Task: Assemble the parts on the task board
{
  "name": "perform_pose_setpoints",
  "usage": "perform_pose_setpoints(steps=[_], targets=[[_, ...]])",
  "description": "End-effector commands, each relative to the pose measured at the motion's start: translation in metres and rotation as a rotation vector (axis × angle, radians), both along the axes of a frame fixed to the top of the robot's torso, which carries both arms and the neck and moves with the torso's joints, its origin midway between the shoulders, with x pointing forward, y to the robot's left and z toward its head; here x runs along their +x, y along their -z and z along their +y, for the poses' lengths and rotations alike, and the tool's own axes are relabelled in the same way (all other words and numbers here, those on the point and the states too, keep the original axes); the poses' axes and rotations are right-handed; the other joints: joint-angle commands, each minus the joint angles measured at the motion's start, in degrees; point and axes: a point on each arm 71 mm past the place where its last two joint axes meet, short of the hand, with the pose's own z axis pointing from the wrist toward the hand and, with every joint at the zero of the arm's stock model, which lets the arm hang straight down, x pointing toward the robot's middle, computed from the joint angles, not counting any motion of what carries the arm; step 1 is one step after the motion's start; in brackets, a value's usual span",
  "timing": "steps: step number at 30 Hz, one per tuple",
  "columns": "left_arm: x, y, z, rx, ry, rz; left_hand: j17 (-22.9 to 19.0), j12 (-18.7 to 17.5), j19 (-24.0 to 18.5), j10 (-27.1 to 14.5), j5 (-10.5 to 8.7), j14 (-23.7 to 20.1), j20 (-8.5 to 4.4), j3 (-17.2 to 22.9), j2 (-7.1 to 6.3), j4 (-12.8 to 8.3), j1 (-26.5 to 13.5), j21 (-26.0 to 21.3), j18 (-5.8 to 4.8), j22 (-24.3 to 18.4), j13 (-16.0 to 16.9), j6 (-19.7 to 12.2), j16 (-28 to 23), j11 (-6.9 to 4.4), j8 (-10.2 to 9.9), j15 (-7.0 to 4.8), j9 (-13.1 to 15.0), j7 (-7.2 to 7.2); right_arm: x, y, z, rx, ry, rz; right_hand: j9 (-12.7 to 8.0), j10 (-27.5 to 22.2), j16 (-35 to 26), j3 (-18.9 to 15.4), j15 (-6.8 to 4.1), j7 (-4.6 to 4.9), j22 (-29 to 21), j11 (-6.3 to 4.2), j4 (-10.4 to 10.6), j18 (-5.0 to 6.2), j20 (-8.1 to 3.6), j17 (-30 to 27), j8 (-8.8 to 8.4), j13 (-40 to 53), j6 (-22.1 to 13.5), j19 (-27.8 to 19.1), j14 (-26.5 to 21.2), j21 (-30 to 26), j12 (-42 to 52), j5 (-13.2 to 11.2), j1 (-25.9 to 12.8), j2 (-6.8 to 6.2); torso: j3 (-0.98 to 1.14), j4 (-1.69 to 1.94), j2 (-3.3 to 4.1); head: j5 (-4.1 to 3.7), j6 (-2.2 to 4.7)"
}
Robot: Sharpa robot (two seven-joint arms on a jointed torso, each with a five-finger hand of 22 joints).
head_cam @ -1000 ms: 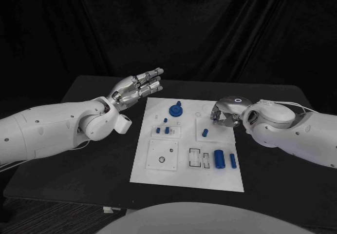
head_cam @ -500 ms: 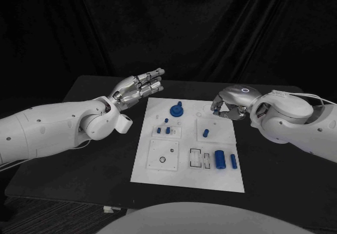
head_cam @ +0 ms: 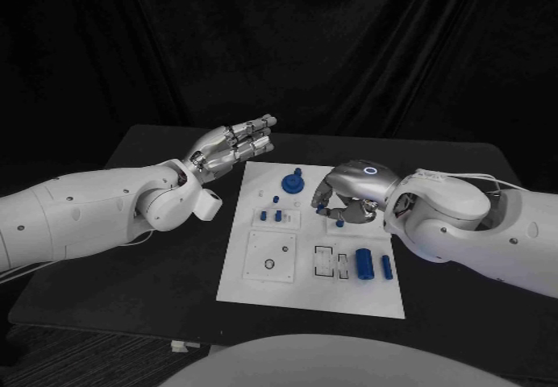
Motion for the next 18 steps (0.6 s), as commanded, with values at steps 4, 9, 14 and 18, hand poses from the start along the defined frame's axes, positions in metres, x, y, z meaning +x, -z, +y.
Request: perform_pose_setpoints(steps=[4, 9, 14, 18], targets=[[-0.001, -0.001, -0.005, -0.029, 0.026, -0.002, 0.0, 0.5, 0.5, 0.2, 0.16, 0.1, -0.05, 0.0, 0.45, -0.5, 0.1, 0.3, -1.58, -0.5, 0.1, 2.7, 0.3, 0.74, 0.9, 0.16, 0.4, 0.72, -0.013, 0.016, 0.024, 0.010, -0.061, 0.039, -0.1, 0.6, 0.8, 0.2, -0.01, -0.14, 5.0, 0.02, -0.4, -0.30, -0.09, 0.5, -0.33, -0.2, 0.6, 0.7, 0.6, 0.7, -0.5, 0.6, 0.7, 0.07, 0.10, -0.05, -0.10, 0.07, -0.01], [0.000, -0.001, -0.006, -0.032, 0.024, -0.008, -0.1, 0.5, -0.5, 0.1, -0.06, -0.3, -0.19, -0.2, 0.59, -0.4, -0.3, -0.3, -2.00, -1.8, 0.1, 2.3, 0.0, 0.70, 0.9, -0.82, 0.2, 0.64, -0.017, 0.032, 0.041, 0.000, -0.091, 0.061, -0.2, 0.8, 1.3, 0.3, -0.04, -0.10, 5.0, 0.05, -0.7, -0.31, -0.15, 0.9, -0.56, -0.4, 0.6, 0.8, 0.8, 1.0, -0.9, 1.3, 0.7, -0.10, 0.09, 0.15, -0.26, -0.03, -0.01], [0.000, -0.001, -0.007, -0.032, 0.023, -0.010, -0.1, 0.5, -0.9, 0.1, -0.07, -0.5, -0.22, -0.2, 0.65, -0.4, -0.4, -0.5, -2.09, -2.3, 0.1, 2.3, -0.1, 0.74, 1.0, -1.04, 0.2, 0.67, -0.019, 0.045, 0.052, -0.005, -0.106, 0.072, -0.2, 0.8, 1.3, 0.3, -0.01, -0.07, 5.0, 0.09, -0.6, -0.30, -0.14, 0.9, -0.65, -0.5, 0.5, 0.8, 0.9, 0.9, -1.1, 1.3, 0.6, -0.19, 0.07, 0.17, -0.36, 0.20, -0.01], [0.000, 0.000, -0.007, -0.032, 0.025, -0.009, -0.1, 0.4, -1.0, 0.1, -0.02, -0.5, -0.24, -0.1, 0.82, -0.4, -0.4, -0.6, -2.13, -2.4, 0.1, 2.6, -0.1, 0.84, 1.1, -1.10, 0.3, 0.85, -0.021, 0.051, 0.057, -0.002, -0.113, 0.078, -0.2, 0.8, 1.5, 0.3, -0.01, -0.06, 5.0, 0.09, -0.6, -0.33, -0.14, 1.1, -0.68, -0.5, 0.5, 0.8, 0.9, 1.1, -1.1, 1.4, 0.6, -0.23, 0.04, 0.11, -0.31, 0.31, -0.01]])
